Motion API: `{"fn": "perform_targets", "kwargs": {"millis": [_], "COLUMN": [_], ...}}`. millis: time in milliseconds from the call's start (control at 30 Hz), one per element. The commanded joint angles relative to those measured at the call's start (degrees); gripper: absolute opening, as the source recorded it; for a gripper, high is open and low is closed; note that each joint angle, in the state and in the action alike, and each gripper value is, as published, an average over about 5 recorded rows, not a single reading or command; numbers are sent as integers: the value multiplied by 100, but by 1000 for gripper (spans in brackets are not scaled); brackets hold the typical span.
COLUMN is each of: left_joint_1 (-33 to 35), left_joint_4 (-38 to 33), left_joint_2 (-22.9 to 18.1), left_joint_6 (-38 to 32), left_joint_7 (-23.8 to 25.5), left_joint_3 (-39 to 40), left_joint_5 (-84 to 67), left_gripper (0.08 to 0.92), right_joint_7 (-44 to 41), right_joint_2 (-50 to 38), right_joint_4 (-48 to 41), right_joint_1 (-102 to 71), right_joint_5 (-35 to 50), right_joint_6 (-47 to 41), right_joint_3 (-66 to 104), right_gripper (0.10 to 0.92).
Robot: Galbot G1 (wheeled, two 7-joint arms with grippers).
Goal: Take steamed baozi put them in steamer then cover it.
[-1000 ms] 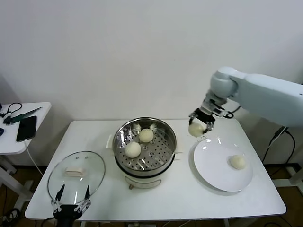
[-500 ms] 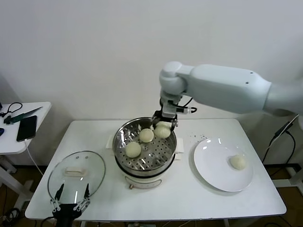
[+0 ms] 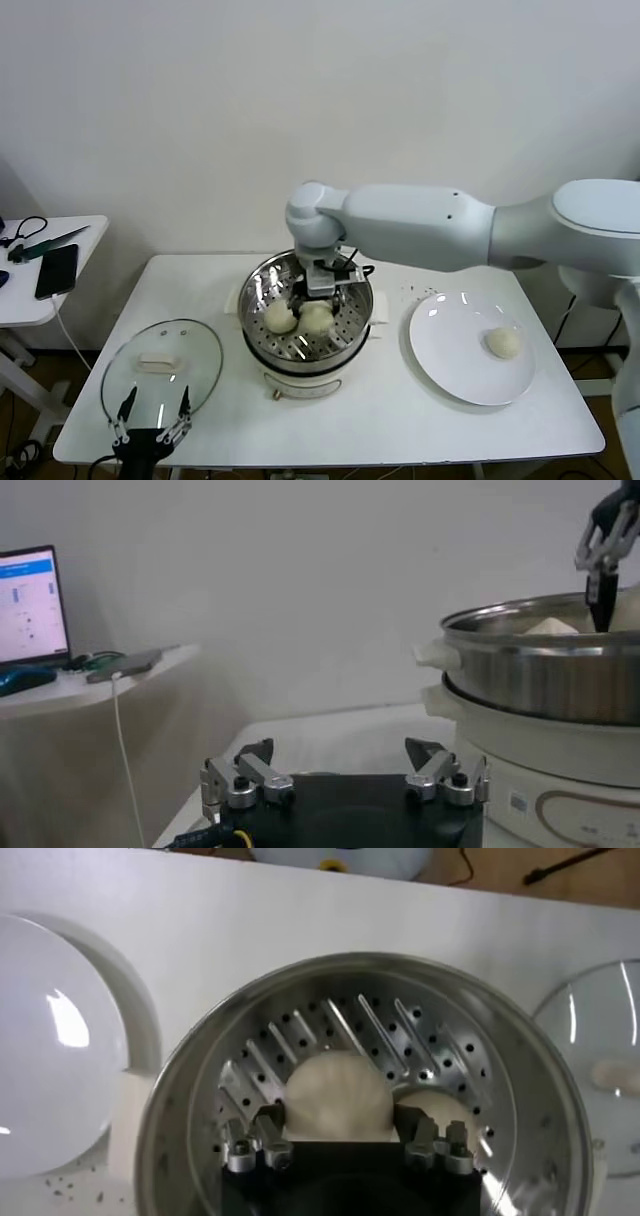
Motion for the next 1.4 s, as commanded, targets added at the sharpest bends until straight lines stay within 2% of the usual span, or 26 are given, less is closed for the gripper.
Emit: {"fn": "perform_targets", "kwargs": {"millis": [33,333,600,967,1167,1333,1400], "left_joint_1": [-74,-98,-119,-130,-97,-69,-57], "left_joint_4": [32,135,122,129,61,45,25], "left_joint_2": [-27,-18,-6,-38,-22,-3,2], "left_joint_6": [25,5,35,41,64,50,42], "left_joint_7": [7,8,0,-2,-6,-13,-13], "left_joint_3": [-18,-15,-12,71,72,95,112], "left_joint_5": [-28,13,49,187,198,224,238], "left_gripper": [823,823,823,823,823,823,823], "right_joint_7": [-6,47,-64,-80,74,1164,1345], "right_joint_2": [185,167,101,-599,-1585,-2566,-2954], "right_joint_4": [22,21,14,-39,-72,141,289], "right_joint_1": [-304,-340,-358,160,591,699,629], "right_joint_5": [-144,-55,-233,-258,345,604,830], "right_joint_6": [99,-1,-14,-65,-737,-1949,-2507], "right_joint_3": [-25,-42,201,897,780,430,375], "right_gripper": [705,720,818,823,823,823,823]}}
